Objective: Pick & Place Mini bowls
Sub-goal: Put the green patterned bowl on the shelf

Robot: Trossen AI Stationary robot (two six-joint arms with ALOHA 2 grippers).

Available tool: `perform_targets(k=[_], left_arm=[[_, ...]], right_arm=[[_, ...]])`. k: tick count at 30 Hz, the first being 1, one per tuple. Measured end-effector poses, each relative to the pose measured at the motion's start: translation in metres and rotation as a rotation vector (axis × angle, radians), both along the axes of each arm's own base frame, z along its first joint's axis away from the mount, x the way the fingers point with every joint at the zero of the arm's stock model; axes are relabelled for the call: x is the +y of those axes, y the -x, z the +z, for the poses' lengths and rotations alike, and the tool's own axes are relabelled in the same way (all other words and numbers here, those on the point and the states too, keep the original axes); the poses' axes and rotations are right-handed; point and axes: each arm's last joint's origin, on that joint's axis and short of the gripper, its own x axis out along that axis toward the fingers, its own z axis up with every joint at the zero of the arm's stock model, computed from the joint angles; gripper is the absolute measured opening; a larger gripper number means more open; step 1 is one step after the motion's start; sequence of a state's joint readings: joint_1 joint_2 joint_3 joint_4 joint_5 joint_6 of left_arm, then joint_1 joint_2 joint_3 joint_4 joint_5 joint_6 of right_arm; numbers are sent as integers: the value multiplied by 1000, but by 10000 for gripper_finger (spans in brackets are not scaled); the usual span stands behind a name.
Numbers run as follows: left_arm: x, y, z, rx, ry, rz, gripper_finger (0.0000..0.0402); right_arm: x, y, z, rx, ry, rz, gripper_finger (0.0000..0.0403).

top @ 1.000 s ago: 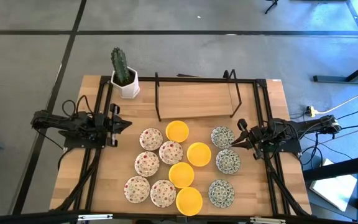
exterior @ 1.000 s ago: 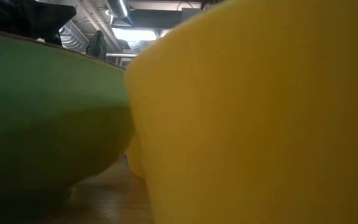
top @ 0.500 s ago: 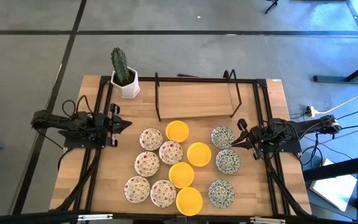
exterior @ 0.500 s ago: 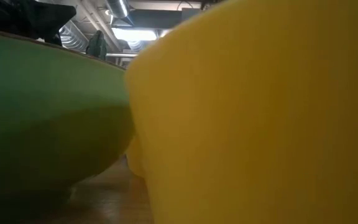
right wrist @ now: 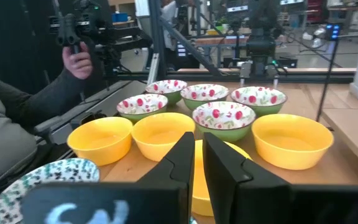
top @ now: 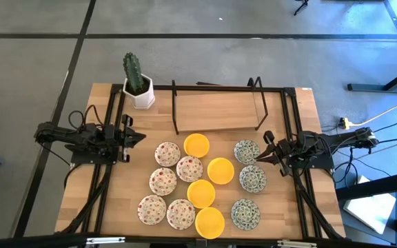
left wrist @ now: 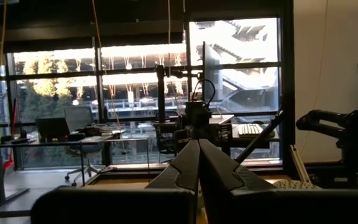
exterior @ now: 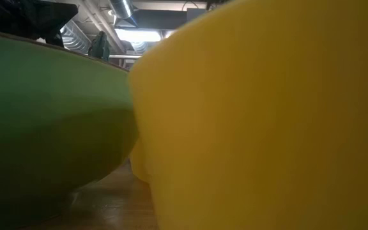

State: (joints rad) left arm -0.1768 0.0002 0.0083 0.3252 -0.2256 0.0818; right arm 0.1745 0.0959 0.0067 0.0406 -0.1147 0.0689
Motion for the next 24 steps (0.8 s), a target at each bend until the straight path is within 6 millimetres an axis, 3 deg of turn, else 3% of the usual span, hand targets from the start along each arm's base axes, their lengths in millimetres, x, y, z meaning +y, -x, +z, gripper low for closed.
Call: perform_targets(k=[14,21,24], left_arm=[[2,1,3,-36,114,10,4],[0,5,14,-150,11,-39,4],[2,7,23,-154,55,23,4]], right_arm=[[0,0,0,-2,0,-13,35],[-5,-1,2,-41,101,-159,35],[-6,-1,2,-47,142,-213,35]])
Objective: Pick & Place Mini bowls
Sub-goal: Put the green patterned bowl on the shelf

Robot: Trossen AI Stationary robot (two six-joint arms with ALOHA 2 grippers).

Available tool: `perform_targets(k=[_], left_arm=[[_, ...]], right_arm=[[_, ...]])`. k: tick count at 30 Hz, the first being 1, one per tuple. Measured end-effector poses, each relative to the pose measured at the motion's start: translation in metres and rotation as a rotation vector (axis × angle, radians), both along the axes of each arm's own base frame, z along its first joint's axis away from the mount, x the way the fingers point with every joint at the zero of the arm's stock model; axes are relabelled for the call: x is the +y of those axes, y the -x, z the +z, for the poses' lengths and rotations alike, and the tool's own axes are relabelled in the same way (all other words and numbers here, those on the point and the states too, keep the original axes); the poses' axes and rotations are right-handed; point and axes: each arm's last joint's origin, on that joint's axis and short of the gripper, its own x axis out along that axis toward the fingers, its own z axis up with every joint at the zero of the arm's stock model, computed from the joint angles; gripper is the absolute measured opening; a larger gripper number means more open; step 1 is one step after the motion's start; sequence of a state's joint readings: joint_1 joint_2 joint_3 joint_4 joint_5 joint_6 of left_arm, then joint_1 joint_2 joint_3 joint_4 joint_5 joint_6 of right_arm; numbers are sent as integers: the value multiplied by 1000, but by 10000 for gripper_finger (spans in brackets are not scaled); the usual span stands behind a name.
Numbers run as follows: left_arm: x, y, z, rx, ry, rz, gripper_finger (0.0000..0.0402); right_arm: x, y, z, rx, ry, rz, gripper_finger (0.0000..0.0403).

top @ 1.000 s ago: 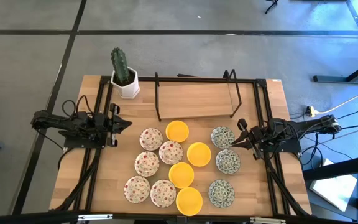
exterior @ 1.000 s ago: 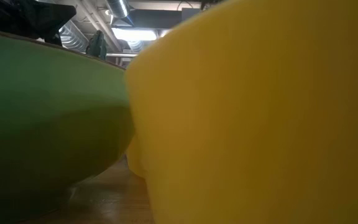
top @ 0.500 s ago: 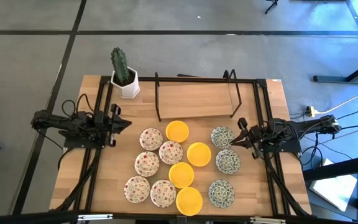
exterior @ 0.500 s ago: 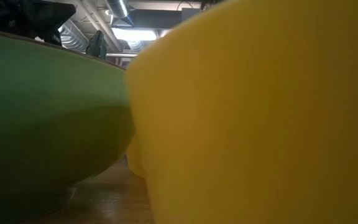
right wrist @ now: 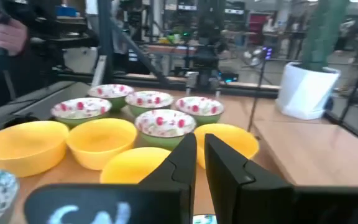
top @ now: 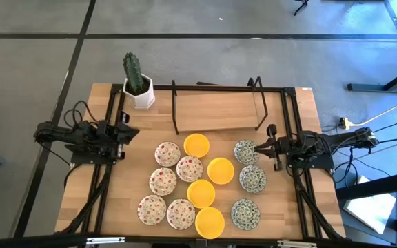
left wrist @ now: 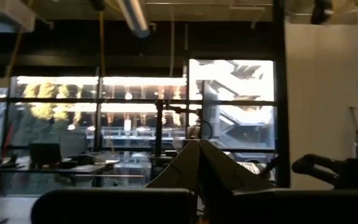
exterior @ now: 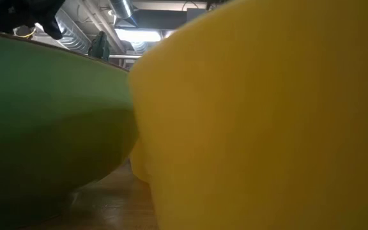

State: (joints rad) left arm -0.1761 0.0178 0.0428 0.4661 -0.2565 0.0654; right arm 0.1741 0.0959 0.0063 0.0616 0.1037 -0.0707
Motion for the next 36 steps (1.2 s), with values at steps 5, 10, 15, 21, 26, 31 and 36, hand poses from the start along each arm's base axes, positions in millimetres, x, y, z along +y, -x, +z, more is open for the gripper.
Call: perform_targets(k=[5,10,15,21,26,31,36], left_arm=[[2,0,23,28,39,57,4],[3,-2,58,74,73,81,4],[-2,-32,83,333,137,82,3],[-8,-75,97,768,250,217,3],[-10,-95,111,930,351,355,4],[-13,-109,109,972,400,391,14],[-17,-117,95,1100,409,357,46]], right_arm=[[0,0,1,-17,34,-1,35],[0,0,3,-31,33,-1,35],[0,0,4,-48,34,-1,35],[0,0,4,-47,35,-1,35],[0,0,4,-47,70,-1,35],[0,0,0,-4,88,2,35],[0,0,-2,11,64,3,35]])
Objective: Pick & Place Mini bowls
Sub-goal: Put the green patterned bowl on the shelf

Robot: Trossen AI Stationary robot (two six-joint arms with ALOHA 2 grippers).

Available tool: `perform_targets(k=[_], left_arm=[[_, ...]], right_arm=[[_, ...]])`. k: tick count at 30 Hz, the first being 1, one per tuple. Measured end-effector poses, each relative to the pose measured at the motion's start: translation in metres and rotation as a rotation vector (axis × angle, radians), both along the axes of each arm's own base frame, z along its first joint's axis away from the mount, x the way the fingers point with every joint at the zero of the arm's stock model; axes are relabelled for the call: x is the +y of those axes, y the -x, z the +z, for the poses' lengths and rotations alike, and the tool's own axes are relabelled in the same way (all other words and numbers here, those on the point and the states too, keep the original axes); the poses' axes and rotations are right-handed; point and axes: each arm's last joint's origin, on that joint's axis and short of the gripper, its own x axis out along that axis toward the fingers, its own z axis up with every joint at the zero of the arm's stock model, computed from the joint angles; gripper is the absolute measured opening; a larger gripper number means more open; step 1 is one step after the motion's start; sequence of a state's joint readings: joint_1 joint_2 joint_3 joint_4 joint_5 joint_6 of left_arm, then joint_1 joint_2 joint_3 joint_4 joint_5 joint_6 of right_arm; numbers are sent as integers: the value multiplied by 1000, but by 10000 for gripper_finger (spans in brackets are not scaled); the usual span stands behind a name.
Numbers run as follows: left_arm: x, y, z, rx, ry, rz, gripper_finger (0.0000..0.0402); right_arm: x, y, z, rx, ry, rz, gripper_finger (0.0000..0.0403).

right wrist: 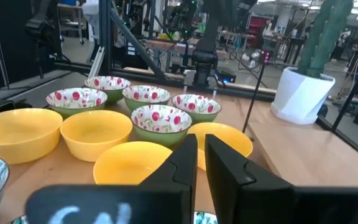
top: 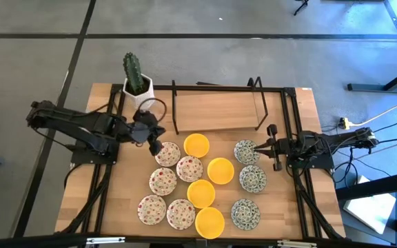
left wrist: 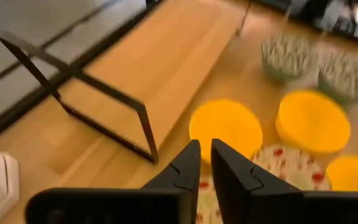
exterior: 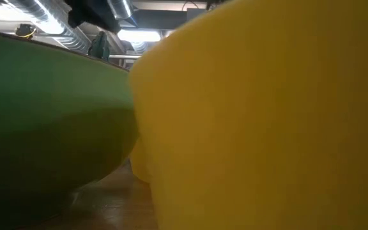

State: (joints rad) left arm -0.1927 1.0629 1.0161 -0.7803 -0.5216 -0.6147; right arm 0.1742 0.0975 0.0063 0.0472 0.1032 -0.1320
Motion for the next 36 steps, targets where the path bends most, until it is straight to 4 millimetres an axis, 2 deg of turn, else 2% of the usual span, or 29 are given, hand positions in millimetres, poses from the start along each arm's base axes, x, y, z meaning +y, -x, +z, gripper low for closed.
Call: perform_targets(k=[4,7,13,18,22,27,32,36], left_arm=[[-15,-4,-23,208,90,-85,80],[-30,-4,-36,305,205,-84,108],[-68,2,-46,370,312,-163,156],[-81,10,-46,364,230,-205,173],[-73,9,-46,322,160,-89,179],[-48,4,-48,363,168,42,193],[-25,-3,-47,392,103,66,216],[-6,-7,-48,431,126,81,235]], right_arm=[[0,0,-1,15,-86,-4,35],[0,0,-1,15,-97,-5,35],[0,0,-1,14,-99,-6,35],[0,0,-1,15,-114,-7,35],[0,0,-1,18,-153,-9,35],[0,0,-1,18,-157,-9,35],[0,0,-1,19,-160,-9,35],[0,0,-1,20,-182,-9,35]])
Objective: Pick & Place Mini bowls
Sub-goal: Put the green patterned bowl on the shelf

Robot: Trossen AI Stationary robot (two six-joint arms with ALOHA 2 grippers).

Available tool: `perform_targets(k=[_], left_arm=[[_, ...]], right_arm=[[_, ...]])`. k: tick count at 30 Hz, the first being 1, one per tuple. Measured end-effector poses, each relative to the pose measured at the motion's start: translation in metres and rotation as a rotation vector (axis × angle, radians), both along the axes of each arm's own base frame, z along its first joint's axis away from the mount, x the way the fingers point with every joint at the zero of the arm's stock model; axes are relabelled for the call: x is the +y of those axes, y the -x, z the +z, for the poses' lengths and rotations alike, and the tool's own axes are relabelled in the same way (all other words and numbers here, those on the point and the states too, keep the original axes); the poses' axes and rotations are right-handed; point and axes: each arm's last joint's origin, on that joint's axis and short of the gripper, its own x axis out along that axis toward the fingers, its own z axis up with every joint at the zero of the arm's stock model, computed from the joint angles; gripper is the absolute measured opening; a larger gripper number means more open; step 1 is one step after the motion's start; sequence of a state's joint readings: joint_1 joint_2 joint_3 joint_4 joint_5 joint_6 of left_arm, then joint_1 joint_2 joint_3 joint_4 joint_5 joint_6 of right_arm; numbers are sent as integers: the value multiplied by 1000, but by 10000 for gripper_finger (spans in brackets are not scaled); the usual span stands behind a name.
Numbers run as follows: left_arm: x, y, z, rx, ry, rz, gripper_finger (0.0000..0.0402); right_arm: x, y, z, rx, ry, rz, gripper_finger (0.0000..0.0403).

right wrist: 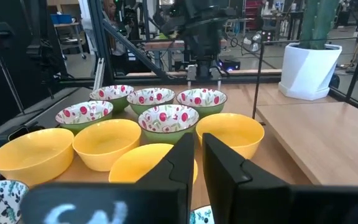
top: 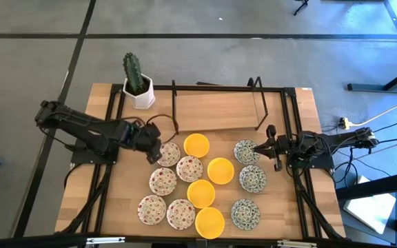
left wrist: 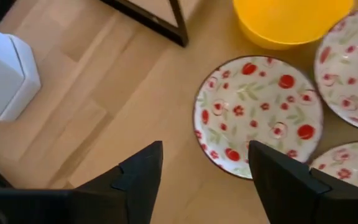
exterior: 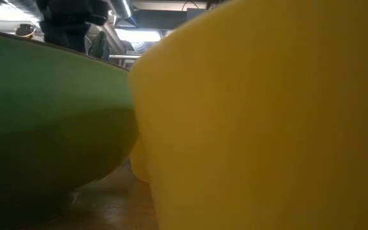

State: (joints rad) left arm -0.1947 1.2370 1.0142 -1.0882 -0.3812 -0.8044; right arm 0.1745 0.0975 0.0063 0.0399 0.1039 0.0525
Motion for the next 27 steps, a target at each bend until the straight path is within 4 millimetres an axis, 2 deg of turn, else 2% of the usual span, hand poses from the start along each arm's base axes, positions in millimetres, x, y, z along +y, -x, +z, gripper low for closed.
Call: perform_targets(k=[7,13,27], left_arm=[[26,-10,-5,48,14,-41,244],[36,-28,-12,9,65,-137,244],[57,-53,-55,185,108,-197,244]], right_arm=[[0,0,0,1,0,0,35],[0,0,0,0,0,0,35],[0,0,0,1,4,1,35]])
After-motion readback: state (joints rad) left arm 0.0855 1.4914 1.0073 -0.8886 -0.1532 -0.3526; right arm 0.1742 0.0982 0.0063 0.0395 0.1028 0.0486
